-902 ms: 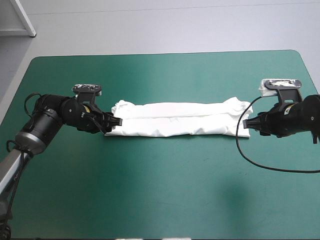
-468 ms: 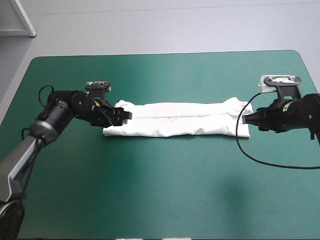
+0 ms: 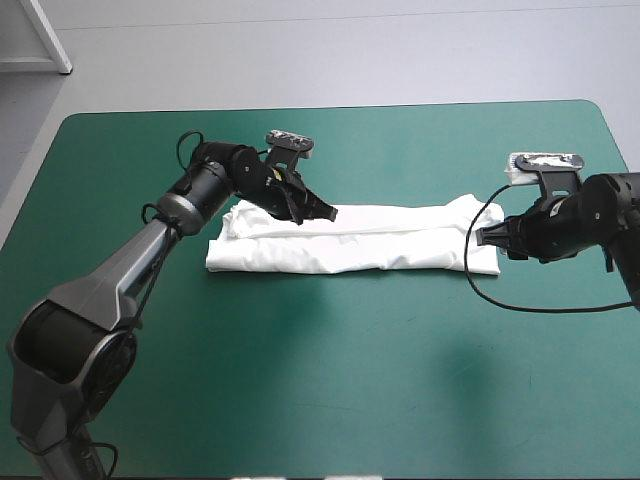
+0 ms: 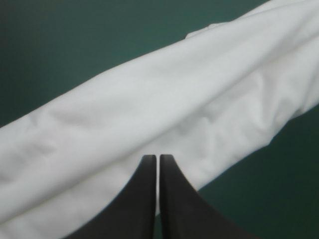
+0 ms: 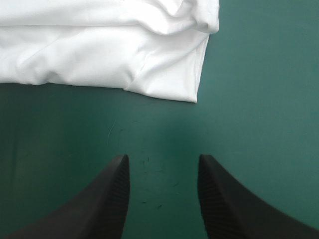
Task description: Fold the cloth
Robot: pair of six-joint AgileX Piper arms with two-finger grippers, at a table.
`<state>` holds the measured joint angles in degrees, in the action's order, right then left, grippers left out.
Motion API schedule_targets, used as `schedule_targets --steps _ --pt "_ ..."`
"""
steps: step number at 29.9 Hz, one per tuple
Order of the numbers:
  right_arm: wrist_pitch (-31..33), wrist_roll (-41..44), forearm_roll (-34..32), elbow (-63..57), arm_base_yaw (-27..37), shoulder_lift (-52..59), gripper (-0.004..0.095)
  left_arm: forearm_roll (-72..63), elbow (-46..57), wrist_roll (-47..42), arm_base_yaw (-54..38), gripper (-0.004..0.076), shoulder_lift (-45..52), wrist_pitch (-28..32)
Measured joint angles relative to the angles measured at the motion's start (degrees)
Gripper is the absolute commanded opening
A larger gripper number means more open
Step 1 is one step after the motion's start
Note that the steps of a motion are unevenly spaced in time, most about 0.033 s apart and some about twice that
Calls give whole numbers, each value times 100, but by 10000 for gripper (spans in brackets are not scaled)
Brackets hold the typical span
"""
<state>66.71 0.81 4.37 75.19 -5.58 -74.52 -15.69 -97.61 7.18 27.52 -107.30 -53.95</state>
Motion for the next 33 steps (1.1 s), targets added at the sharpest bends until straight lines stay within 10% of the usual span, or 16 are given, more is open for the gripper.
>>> schedule_targets --steps 22,33 --pt "-177 241 -60 0 254 -28 412 -191 -1348 48 550 -8 -2014 -1" --pt "-547 -1119 2499 0 2342 -1547 587 -226 -1354 43 546 -8 -2024 -12"
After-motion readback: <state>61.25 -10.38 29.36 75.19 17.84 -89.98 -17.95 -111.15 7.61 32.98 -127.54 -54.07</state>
